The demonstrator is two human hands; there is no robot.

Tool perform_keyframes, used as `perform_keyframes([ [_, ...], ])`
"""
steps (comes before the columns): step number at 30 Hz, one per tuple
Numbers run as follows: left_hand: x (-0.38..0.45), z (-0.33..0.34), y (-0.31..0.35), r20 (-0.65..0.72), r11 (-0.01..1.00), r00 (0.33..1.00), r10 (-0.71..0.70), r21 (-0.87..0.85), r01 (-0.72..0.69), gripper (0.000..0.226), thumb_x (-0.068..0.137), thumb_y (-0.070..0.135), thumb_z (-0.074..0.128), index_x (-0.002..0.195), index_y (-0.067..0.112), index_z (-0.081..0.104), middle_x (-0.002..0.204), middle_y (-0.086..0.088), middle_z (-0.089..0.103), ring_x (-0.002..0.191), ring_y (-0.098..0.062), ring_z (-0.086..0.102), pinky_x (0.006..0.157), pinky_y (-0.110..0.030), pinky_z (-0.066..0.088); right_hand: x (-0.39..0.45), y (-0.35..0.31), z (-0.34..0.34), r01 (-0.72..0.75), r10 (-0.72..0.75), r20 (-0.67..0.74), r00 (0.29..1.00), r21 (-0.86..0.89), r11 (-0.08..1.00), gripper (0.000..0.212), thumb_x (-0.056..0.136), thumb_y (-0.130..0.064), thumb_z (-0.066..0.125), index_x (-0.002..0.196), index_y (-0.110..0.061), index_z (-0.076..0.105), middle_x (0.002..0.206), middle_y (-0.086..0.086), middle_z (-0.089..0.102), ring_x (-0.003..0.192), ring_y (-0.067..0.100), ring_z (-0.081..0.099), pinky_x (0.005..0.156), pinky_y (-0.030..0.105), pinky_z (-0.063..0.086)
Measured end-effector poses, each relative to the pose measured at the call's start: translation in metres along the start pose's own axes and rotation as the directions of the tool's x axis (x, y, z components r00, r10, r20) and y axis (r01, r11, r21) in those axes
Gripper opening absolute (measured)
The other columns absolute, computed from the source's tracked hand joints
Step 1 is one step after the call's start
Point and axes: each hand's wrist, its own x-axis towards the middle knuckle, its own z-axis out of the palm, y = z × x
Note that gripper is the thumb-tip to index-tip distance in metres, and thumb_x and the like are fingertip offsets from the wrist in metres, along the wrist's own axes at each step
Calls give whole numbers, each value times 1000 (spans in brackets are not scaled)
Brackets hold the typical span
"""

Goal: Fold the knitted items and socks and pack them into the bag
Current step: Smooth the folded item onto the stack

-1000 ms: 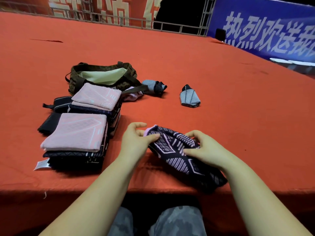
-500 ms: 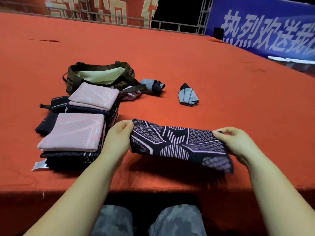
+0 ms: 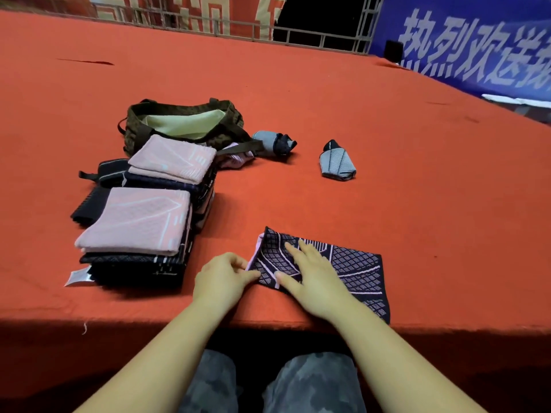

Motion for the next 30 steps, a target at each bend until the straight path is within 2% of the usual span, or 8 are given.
perform_keyframes([
  [4, -4, -7, -2, 7, 942, 985, 171, -296, -161, 15, 84, 14, 67, 85, 28, 72, 88, 10, 73, 90, -11, 67, 90, -31, 49, -2, 7, 16, 4, 0, 34, 999, -134, 991, 78, 85, -71, 16, 151, -31, 3, 160, -2, -5, 145, 11, -11, 119, 36, -6],
  [7, -6, -13, -5, 64, 947, 953, 296, -147, -284, 25, 89, 11, 58, 98, 30, 72, 101, 11, 72, 102, -10, 63, 97, -32, 44, -4, 9, 12, 33, -27, 61, 998, -100, 994, 73, 89, -67, 19, 151, -30, 7, 160, -4, -2, 145, 9, -9, 118, 34, -6],
  [10, -3, -19, -4, 104, 953, 981, 161, 243, -182, 28, 91, 18, 50, 108, 33, 65, 114, 4, 68, 114, -19, 57, 100, -32, 39, -1, 6, 5, 23, -22, -32, 999, 47, 999, 55, 96, -56, 30, 141, -26, 41, 154, -1, 27, 144, 14, 16, 118, 37, 10],
  [15, 26, -9, 30, 99, 994, 993, -70, 91, 61, 47, 90, 56, 39, 115, 22, 60, 125, -7, 60, 118, -29, 53, 101, -38, 39, 32, -5, -8, -33, 80, -340, 937, 139, 990, 26, 95, -37, 48, 110, -21, 62, 115, -4, 60, 112, 18, 51, 100, 35, 35],
  [18, 51, 2, 47, 216, 972, 962, -168, 199, 125, 80, 79, 77, 38, 123, 12, 58, 130, -13, 57, 121, -32, 51, 103, -40, 38, 57, -5, -10, -165, 169, -227, 959, 36, 986, 40, 95, -45, 42, 125, -22, 56, 129, 0, 56, 124, 21, 46, 109, 38, 28],
  [21, 63, 6, 53, 237, 931, 962, -133, 364, 39, 63, 79, 63, 56, 120, 15, 57, 128, -10, 57, 121, -30, 50, 99, -35, 40, 67, -5, -10, -249, 246, -114, 963, -16, 968, 36, 92, -49, 47, 116, -24, 59, 124, 2, 55, 122, 23, 45, 109, 39, 27],
  [24, 68, 5, 44, 300, 994, 954, -16, 104, -16, 29, 81, 38, 67, 95, 19, 50, 101, -2, 63, 97, -19, 59, 84, -31, 44, 61, -4, -12, -168, 186, -205, 961, 102, 981, 19, 92, -40, 53, 102, -24, 53, 105, -5, 56, 111, 19, 47, 106, 35, 28],
  [30, 62, 13, 34, 173, 944, 976, 133, -321, -72, 30, 82, 41, 68, 101, 19, 62, 89, 7, 63, 80, -4, 58, 71, -17, 44, 48, -11, -8, -38, 144, -355, 924, 290, 956, 14, 93, -30, 55, 102, -22, 60, 97, -11, 60, 99, 12, 46, 108, 37, 25],
])
